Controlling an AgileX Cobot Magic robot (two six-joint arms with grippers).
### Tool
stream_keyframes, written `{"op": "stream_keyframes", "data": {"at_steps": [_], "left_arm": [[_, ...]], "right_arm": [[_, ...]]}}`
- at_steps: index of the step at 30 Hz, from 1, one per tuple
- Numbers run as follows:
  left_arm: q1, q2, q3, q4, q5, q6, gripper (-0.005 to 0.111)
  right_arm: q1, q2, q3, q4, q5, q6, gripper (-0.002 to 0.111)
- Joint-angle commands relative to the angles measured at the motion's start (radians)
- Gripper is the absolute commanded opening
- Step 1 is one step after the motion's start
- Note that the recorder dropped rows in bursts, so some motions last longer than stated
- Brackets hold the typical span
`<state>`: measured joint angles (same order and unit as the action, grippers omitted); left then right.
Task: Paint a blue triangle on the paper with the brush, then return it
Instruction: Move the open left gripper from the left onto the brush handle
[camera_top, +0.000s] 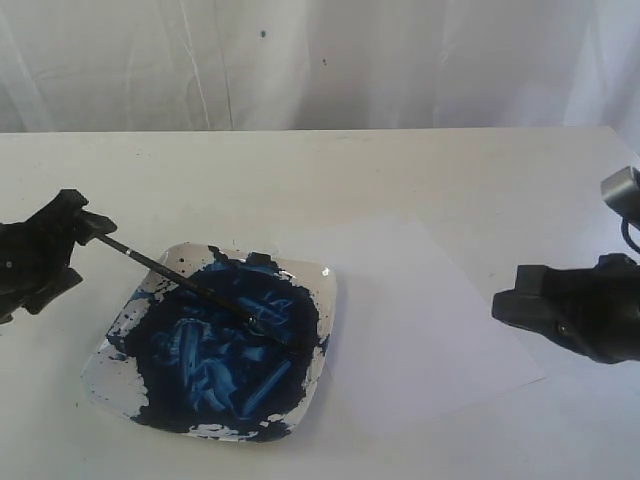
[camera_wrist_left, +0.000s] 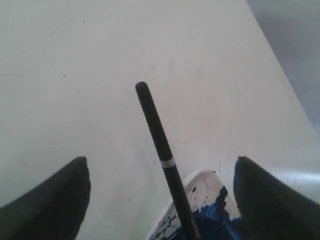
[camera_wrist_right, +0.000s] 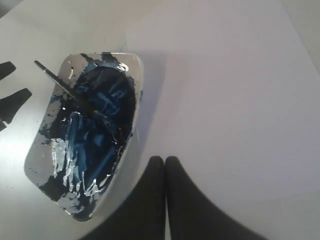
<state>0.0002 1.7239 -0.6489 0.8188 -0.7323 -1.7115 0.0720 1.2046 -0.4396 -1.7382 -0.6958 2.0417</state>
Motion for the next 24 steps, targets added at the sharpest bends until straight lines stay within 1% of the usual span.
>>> {"op": "stream_keyframes", "data": {"at_steps": [1, 6, 10, 13, 15, 20, 24], "left_arm": [[-0.002, -0.001, -0.006, 0.025, 0.015, -0.023, 0.083], [-0.002, 0.008, -0.044, 0.027, 0.026, -0.028, 0.080], [-0.012, 0.052, -0.077, 0.065, 0.019, -0.134, 0.079], [-0.012, 0.100, -0.100, 0.119, -0.006, -0.180, 0.079], [-0.012, 0.118, -0.102, 0.128, -0.019, -0.194, 0.079], [-0.012, 0.170, -0.111, 0.080, -0.111, -0.196, 0.079], [-0.012, 0.198, -0.137, 0.097, -0.114, -0.196, 0.079]], "right_arm": [[-0.003, -0.010, 0.043, -0.006, 0.059, 0.008, 0.000], [-0.003, -0.010, 0.055, -0.006, 0.064, 0.008, 0.000], [-0.003, -0.010, 0.057, -0.006, 0.074, 0.008, 0.000], [-0.003, -0.010, 0.057, -0.006, 0.074, 0.008, 0.000], [-0.003, -0.010, 0.057, -0.006, 0.076, 0.008, 0.000], [-0.003, -0.010, 0.059, -0.006, 0.121, 0.008, 0.000], [-0.003, -0.004, 0.060, -0.006, 0.125, 0.030, 0.000]]}}
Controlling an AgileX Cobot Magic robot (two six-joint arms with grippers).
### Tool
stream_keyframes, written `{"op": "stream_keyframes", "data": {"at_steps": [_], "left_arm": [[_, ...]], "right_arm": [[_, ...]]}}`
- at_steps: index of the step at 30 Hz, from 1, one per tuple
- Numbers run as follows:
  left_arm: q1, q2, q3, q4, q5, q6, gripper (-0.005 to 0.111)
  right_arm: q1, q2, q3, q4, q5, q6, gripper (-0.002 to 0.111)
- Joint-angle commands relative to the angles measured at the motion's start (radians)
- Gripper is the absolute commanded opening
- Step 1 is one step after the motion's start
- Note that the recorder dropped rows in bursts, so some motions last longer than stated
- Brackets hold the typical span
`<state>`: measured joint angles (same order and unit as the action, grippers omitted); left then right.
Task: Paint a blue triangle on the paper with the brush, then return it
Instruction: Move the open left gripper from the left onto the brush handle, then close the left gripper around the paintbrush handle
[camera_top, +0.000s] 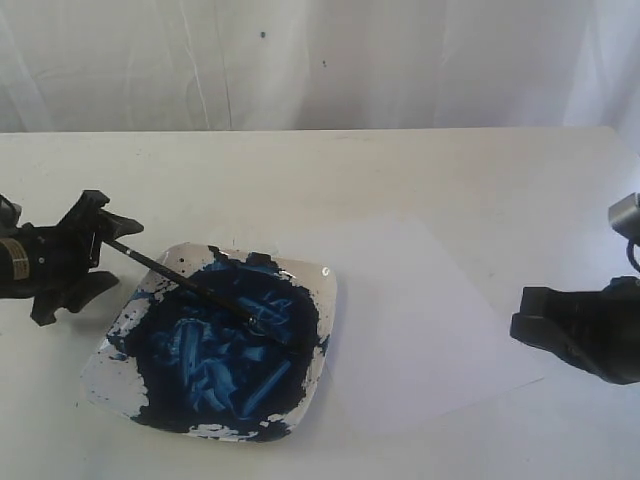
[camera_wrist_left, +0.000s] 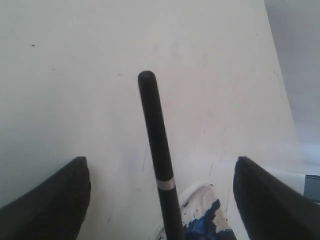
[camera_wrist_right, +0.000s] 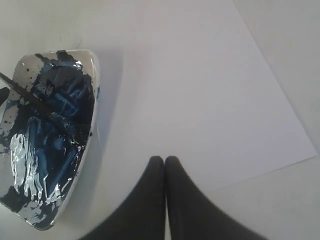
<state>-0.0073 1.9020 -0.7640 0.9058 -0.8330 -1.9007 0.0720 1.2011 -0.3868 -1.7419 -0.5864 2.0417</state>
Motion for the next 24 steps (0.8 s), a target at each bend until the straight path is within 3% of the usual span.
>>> {"op": "stream_keyframes", "data": {"at_steps": [1, 9, 19, 24], "left_arm": [[-0.005, 0.022, -0.026, 0.012, -0.013, -0.007, 0.079], [-0.005, 0.024, -0.030, 0.010, -0.026, -0.009, 0.079], [-0.005, 0.024, -0.030, 0.006, -0.035, -0.009, 0.079], [-0.005, 0.035, -0.059, 0.029, -0.033, -0.010, 0.066]], "right_arm": [[-0.003, 0.005, 0.009, -0.003, 0.019, 0.034, 0.000], [-0.003, 0.114, 0.026, -0.003, 0.067, 0.025, 0.000], [-0.003, 0.231, 0.026, 0.149, 0.102, -0.112, 0.000], [-0.003, 0.237, 0.026, 0.149, 0.121, -0.112, 0.000]]}}
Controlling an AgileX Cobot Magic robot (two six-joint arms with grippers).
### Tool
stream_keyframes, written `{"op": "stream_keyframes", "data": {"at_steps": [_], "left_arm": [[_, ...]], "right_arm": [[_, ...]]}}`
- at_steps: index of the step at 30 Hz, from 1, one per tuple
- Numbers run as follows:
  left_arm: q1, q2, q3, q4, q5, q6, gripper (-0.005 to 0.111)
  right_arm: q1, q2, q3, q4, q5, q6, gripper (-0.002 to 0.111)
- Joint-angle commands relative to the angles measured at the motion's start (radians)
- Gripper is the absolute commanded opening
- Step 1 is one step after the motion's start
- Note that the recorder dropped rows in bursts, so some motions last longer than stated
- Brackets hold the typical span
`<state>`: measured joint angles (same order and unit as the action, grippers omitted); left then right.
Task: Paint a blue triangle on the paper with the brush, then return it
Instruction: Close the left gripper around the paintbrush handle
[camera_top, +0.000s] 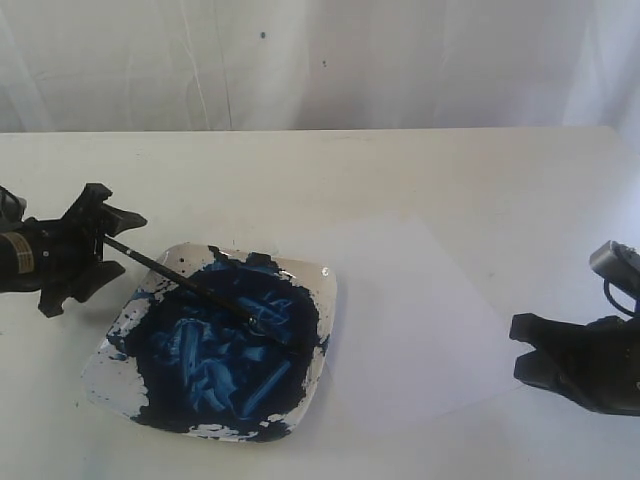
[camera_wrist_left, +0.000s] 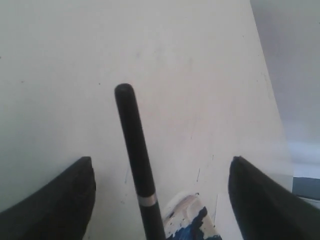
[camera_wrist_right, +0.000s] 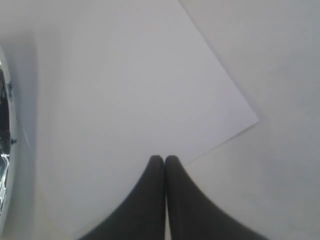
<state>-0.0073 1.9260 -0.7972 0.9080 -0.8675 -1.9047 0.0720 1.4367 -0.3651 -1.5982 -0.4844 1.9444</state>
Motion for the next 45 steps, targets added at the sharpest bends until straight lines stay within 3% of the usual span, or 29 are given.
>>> {"op": "stream_keyframes", "data": {"at_steps": [1, 13, 18, 22, 34, 45], "left_arm": [[-0.005, 0.017, -0.029, 0.034, 0.002, -0.012, 0.063], [-0.011, 0.087, -0.031, 0.039, -0.023, -0.082, 0.058], [-0.059, 0.111, -0.031, 0.037, -0.028, -0.093, 0.035], [-0.064, 0.111, -0.031, 0.042, -0.029, -0.093, 0.026], [-0.064, 0.111, -0.031, 0.042, 0.045, -0.078, 0.025], [-0.064, 0.111, -0.031, -0.040, 0.049, 0.052, 0.025]], "right_arm": [[-0.003, 0.002, 0.004, 0.005, 0.026, -0.015, 0.000], [-0.003, 0.002, 0.004, 0.007, 0.079, -0.015, 0.000], [-0.003, 0.002, 0.004, 0.009, 0.086, -0.015, 0.000], [-0.003, 0.002, 0.004, 0.009, 0.088, -0.015, 0.000], [-0.003, 0.002, 0.004, 0.009, 0.088, -0.015, 0.000], [-0.003, 0.002, 0.004, 0.009, 0.088, -0.015, 0.000]]}}
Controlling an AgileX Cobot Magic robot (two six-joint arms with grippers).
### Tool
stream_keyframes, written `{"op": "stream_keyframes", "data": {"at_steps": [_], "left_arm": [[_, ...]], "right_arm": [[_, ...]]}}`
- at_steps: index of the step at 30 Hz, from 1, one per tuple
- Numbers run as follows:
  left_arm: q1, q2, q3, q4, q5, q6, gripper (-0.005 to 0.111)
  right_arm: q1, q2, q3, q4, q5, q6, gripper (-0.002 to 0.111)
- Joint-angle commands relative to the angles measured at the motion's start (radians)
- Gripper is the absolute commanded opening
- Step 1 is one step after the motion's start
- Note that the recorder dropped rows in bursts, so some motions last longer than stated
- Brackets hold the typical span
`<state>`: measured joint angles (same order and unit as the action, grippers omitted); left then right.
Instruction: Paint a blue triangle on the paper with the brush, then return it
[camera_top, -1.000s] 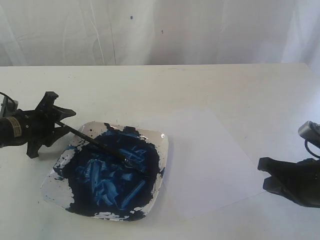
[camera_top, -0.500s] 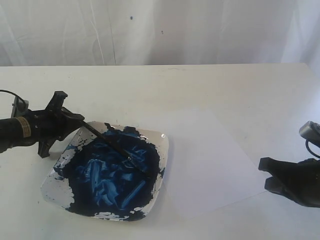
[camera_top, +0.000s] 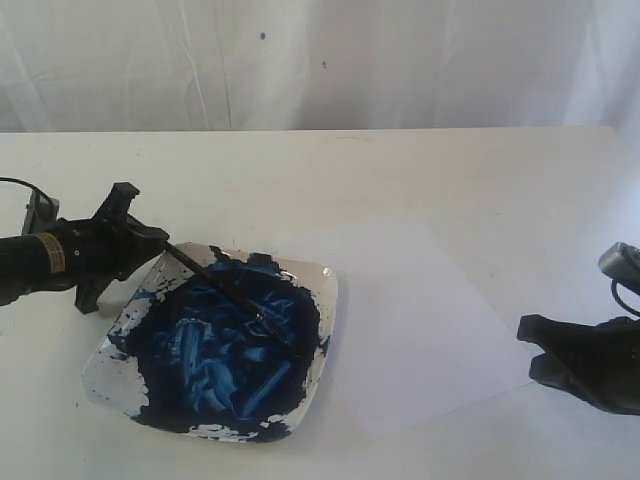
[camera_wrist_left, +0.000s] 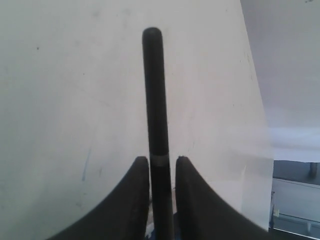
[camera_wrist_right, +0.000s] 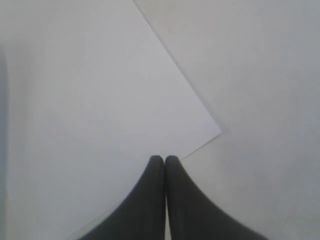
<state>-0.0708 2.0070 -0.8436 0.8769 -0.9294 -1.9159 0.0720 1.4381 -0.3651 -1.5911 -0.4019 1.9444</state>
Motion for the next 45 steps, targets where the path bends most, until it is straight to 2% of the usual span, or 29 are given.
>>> {"op": "stream_keyframes", "data": {"at_steps": [1, 5, 7, 11, 13, 20, 30, 33, 36, 39, 45], "left_arm": [[0.000, 0.030, 0.015, -0.009, 0.111, 0.068, 0.025], [0.000, 0.030, 0.015, -0.012, 0.108, 0.104, 0.026], [0.000, 0.030, 0.015, -0.012, 0.108, 0.128, 0.029], [-0.001, 0.030, 0.015, -0.014, 0.091, 0.144, 0.053], [-0.001, 0.030, 0.015, -0.025, 0.089, 0.144, 0.059], [-0.005, 0.030, -0.016, -0.009, 0.084, 0.161, 0.056], [-0.081, 0.030, -0.089, -0.006, 0.200, 0.144, 0.056], [-0.081, 0.030, -0.089, -0.008, 0.197, 0.142, 0.049], [-0.081, 0.030, -0.089, -0.008, 0.197, 0.142, 0.032], [-0.081, 0.030, -0.089, -0.006, 0.197, 0.142, 0.021], [-0.081, 0.030, -0.089, -0.006, 0.187, 0.142, 0.007]], "right_arm": [[-0.003, 0.000, 0.004, 0.002, 0.006, -0.015, 0.000], [-0.003, 0.000, 0.004, 0.002, 0.017, -0.015, 0.000], [-0.003, 0.000, 0.004, 0.002, 0.020, -0.015, 0.000], [-0.003, 0.000, 0.004, 0.002, 0.020, -0.015, 0.000], [-0.003, 0.000, 0.004, 0.002, 0.020, -0.015, 0.000], [-0.003, 0.000, 0.004, 0.003, 0.042, -0.015, 0.000], [-0.003, 0.000, 0.004, 0.003, 0.042, -0.015, 0.000], [-0.003, 0.000, 0.004, 0.003, 0.042, -0.015, 0.000], [-0.003, 0.000, 0.004, 0.003, 0.042, -0.015, 0.000], [-0.003, 0.000, 0.004, 0.003, 0.042, -0.015, 0.000], [-0.003, 0.000, 0.004, 0.003, 0.042, -0.015, 0.000]]}}
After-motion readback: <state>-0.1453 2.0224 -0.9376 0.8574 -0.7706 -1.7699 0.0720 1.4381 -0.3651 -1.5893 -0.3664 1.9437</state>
